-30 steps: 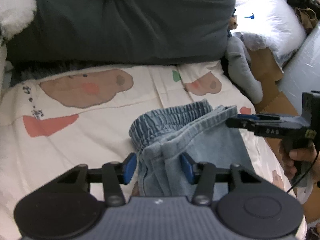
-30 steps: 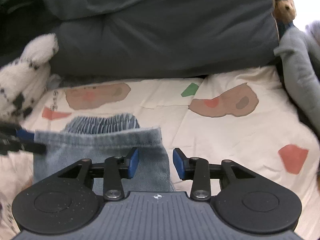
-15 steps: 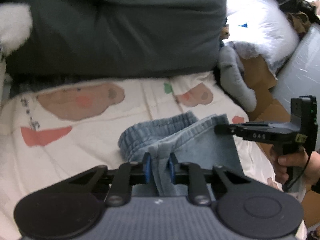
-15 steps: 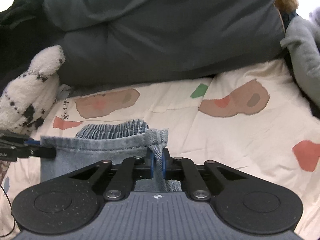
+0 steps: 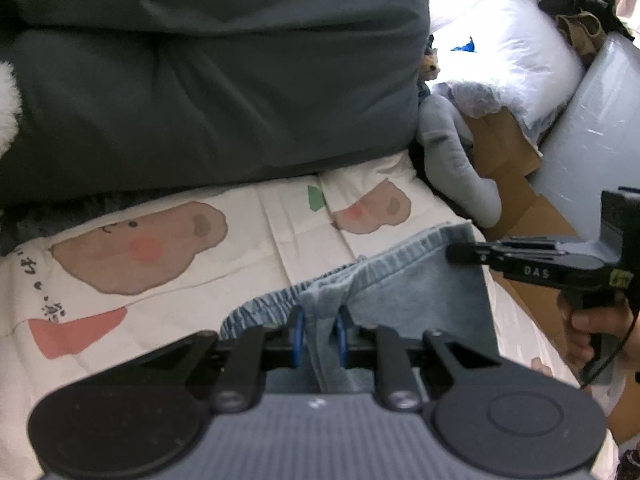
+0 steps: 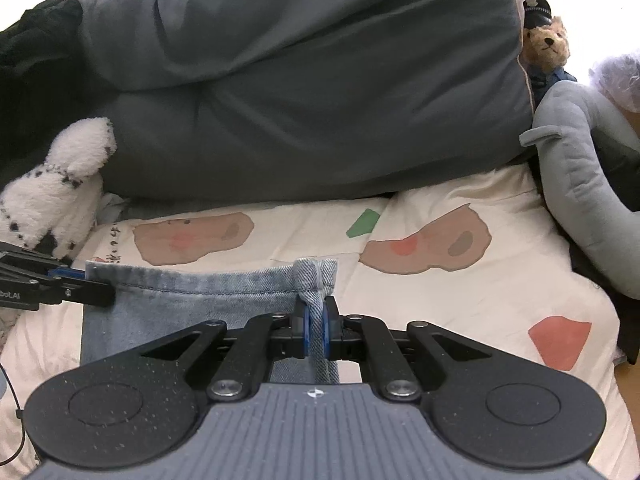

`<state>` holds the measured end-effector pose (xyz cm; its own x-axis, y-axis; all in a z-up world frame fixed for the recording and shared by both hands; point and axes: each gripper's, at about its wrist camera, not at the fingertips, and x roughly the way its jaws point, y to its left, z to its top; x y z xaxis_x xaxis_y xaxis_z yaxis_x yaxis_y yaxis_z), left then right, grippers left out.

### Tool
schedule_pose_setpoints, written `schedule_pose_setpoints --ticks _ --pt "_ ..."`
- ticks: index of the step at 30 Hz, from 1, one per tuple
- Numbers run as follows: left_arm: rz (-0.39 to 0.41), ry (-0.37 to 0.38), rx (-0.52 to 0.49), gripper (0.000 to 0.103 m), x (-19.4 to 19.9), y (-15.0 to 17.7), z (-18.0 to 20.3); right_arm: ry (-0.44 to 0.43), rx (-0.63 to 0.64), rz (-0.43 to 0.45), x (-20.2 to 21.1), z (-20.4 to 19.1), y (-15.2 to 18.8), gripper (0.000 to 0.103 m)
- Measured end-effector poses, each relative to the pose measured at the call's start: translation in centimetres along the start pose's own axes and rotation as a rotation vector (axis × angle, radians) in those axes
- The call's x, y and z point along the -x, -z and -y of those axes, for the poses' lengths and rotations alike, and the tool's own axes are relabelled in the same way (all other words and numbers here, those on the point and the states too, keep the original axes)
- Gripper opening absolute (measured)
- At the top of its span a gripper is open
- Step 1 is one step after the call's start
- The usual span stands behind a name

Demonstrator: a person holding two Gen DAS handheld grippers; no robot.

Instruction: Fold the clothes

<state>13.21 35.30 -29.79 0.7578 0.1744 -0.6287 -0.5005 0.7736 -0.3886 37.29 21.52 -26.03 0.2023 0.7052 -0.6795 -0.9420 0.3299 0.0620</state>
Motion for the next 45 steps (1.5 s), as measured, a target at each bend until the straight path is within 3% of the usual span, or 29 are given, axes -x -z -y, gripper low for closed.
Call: schedule_pose_setpoints --ticks 14,17,21,22,24,26,33,38,44,45 --pt "-0.011 -0.038 0.022 0.018 -3.1 0.3 -3.0 0.09 -0.014 -0.04 -3.9 -0.8 -0.2 0.006" --pt "-0.026 -0.047 0.04 0.028 -3.1 0.6 -3.5 0.111 -0.015 -0.053 -4.0 -1.1 -0.2 0.009" --pt "-0.004 -0.076 0.013 0.028 -1.5 0.3 -3.3 0.128 -0.024 -0.016 -2.6 -1.2 0.2 0.026" --pt "0.008 -0.082 0.002 0.028 -0.9 0.3 -3.2 0.133 -0.033 -0.009 -2.3 -1.2 0.3 0.026" --pt "0.038 -0.102 -0.033 0.027 0.0 0.1 -2.7 0.156 -0.03 0.007 -1.7 -1.6 0.4 0.026" --pt "0.053 -0.076 -0.049 0.024 0.5 0.0 -2.0 0.172 -0.009 0.03 -1.2 -2.1 0.5 0.026" --pt "0.036 0.003 -0.097 0.018 -1.1 -0.2 -0.2 0.06 0.026 0.029 -2.6 -5.0 0.9 0.026" --pt "0.017 -0.033 -0.133 0.017 -3.0 0.6 -0.8 0.051 0.026 0.006 -4.8 -5.9 1.5 0.026" --pt "-0.019 -0.059 -0.143 0.01 -5.0 1.4 -2.1 0.055 0.021 -0.034 -7.3 -5.9 2.2 0.026" --pt "-0.03 -0.064 -0.142 0.005 -5.4 1.6 -2.4 0.056 0.02 -0.041 -7.8 -5.9 2.3 0.026"
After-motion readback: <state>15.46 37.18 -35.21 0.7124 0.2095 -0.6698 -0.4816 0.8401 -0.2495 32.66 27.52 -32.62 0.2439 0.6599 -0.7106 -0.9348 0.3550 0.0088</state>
